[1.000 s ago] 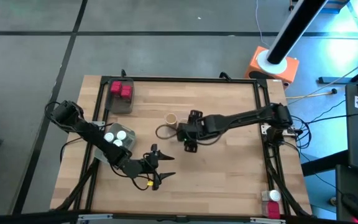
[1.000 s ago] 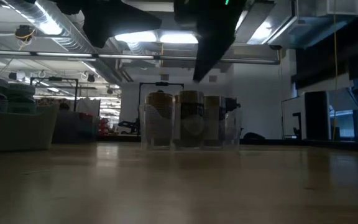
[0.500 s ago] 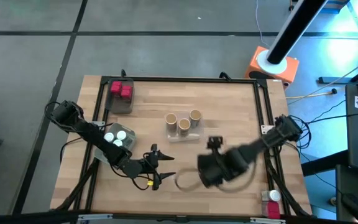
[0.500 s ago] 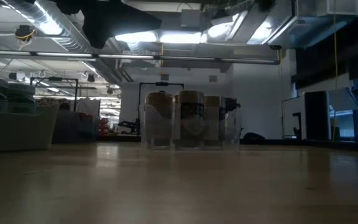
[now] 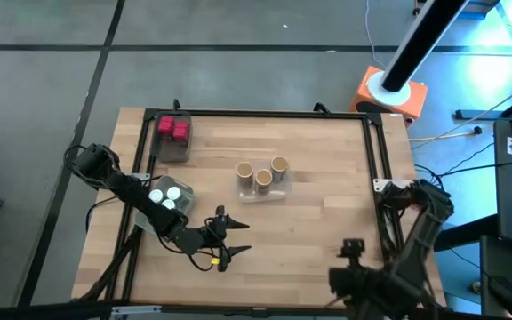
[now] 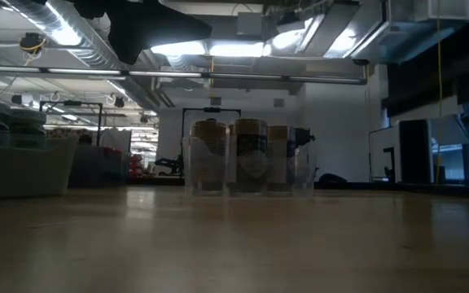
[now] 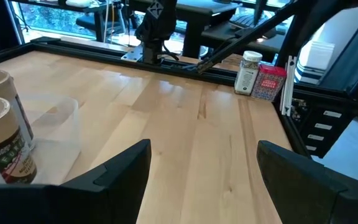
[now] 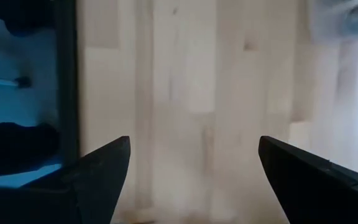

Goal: Sort spices by type
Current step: Put the white seasoning bottle into the gray bin

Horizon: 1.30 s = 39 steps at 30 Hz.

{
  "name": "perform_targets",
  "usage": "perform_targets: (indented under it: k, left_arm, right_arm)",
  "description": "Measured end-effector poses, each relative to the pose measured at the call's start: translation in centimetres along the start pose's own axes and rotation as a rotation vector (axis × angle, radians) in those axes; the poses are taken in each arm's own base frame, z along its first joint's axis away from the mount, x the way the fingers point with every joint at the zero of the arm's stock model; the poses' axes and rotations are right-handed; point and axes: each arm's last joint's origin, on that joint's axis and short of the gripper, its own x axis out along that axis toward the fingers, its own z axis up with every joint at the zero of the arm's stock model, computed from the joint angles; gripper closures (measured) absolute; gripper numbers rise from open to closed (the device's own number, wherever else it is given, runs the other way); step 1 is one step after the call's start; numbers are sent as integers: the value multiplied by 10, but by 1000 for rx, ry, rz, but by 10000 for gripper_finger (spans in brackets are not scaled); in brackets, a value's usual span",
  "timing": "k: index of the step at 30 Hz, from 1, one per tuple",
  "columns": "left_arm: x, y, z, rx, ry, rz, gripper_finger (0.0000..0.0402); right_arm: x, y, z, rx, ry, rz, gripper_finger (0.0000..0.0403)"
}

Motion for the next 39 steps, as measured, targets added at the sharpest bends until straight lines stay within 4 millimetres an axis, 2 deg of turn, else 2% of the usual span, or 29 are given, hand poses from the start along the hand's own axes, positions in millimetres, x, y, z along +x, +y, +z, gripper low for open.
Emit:
perform_targets:
  k: [5,8,15,22,27,33,39]
  left_arm:
    - [0,0,0,-7,-2,-1,125]
    - [0,0,0,-13,-1,0,125]
    - [0,0,0,-18,-1,0,125]
    - [0,0,0,-19,-1,0,125]
    - [0,0,0,-18,-1,0,125]
    - [0,0,0,-18,-1,0,125]
    - [0,0,0,-18,-1,0,125]
  right_arm:
    - [-8,15,-21,71,25,40,50]
    - [-6,22,-33,107,51,39,50]
    - [17,31,-60,125,252,6,50]
    - [43,30,-77,110,455,-39,50]
    - [49,32,-92,82,549,-48,50]
    - [50,36,-106,75,598,-60,50]
    - [50,37,-109,64,556,-77,50]
